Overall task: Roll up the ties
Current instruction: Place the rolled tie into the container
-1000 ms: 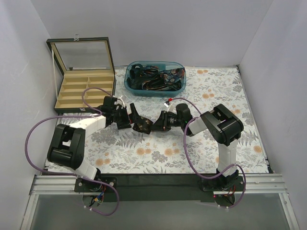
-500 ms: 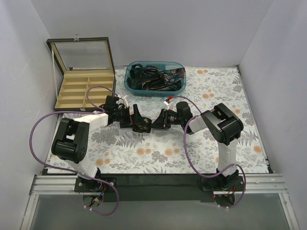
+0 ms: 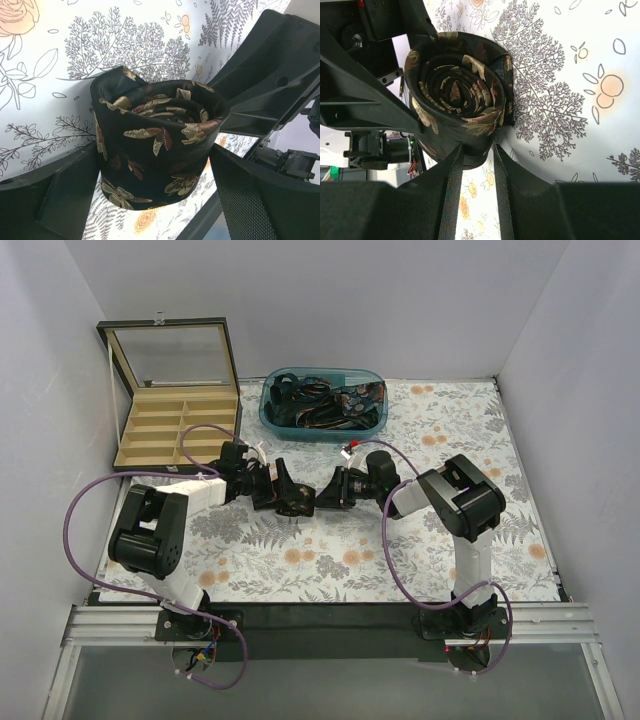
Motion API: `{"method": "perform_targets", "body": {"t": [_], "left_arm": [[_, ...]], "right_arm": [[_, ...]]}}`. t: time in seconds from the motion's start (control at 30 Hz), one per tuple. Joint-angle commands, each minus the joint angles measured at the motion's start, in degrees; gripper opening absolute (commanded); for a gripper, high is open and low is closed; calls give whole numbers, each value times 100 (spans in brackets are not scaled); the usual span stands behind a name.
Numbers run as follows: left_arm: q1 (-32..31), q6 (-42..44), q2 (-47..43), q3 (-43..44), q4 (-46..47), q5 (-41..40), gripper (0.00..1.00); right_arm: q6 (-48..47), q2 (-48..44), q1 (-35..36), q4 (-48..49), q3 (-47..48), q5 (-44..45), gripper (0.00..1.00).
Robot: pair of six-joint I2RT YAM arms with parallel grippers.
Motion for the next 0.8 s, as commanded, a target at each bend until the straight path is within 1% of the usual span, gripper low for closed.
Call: {"method": "perform_targets", "body": {"t": [0.0, 0.3, 0.33, 0.67, 0.77], "left_arm": [[-31, -113, -24, -43, 174, 75, 78], [-110, -447, 64, -157, 447, 58, 70], [-128, -474, 73, -183, 447, 75, 65], [-225, -667, 144, -271, 781, 75, 64], [-268, -720, 179, -289, 868, 84, 64]], "right_arm": [[-107, 102, -32, 46, 195, -36, 32], [-72, 163, -32, 55, 248, -9, 32], [-72, 155, -23, 55, 248, -9, 32], [-54, 216, -15, 64, 301, 17, 31], [-54, 243, -6, 64, 318, 26, 31]]}}
